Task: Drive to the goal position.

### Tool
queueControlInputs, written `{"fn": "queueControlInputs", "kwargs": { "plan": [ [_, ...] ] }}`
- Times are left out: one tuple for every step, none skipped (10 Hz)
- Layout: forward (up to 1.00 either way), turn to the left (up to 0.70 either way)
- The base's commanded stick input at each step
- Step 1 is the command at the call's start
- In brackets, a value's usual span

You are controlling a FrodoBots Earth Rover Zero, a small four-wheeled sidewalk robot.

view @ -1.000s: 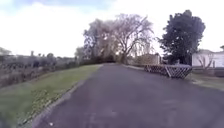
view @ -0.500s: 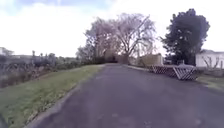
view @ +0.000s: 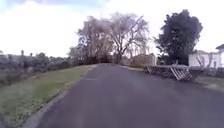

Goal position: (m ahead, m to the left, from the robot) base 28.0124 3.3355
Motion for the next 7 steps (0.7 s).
{"fn": "queueControlInputs", "kwargs": {
  "plan": [
    [0.85,0.0],
    [0.85,0.0],
    [0.85,0.0],
    [0.85,0.0],
    [0.85,0.0],
    [0.85,0.0],
    [0.85,0.0]
  ]
}}
